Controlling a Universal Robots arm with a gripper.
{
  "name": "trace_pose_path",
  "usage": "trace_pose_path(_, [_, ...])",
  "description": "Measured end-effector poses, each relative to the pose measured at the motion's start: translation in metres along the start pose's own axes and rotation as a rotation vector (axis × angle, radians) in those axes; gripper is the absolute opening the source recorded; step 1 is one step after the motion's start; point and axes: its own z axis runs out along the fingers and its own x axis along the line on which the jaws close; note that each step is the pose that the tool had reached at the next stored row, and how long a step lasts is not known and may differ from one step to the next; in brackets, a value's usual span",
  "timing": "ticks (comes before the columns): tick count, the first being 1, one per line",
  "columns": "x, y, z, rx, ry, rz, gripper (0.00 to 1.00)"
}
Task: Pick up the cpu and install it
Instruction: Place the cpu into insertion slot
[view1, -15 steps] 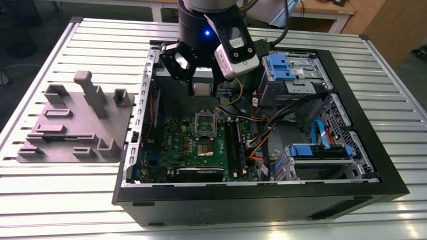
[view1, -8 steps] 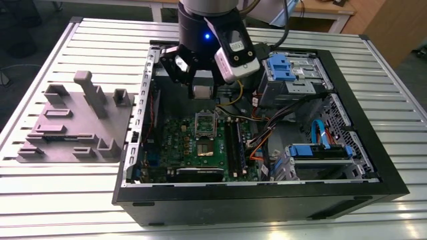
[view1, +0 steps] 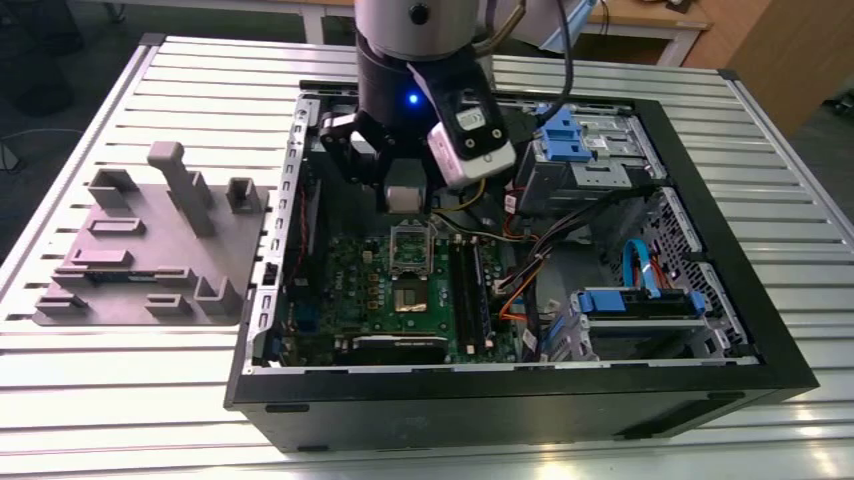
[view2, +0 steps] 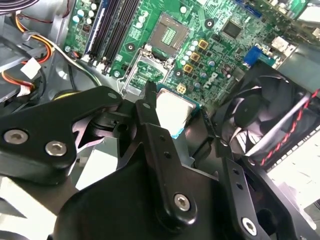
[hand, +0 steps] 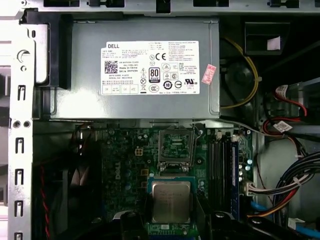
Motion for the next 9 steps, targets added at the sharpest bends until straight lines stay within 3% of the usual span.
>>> trace_pose_path(3, [-0.0003, -0.0001, 0.0054, -0.0002, -0.0001, 0.000, 0.47])
trace_pose_path(9, [-0.0003, -0.0002, 0.0058, 0.0001, 0.0000, 0.000, 0.47])
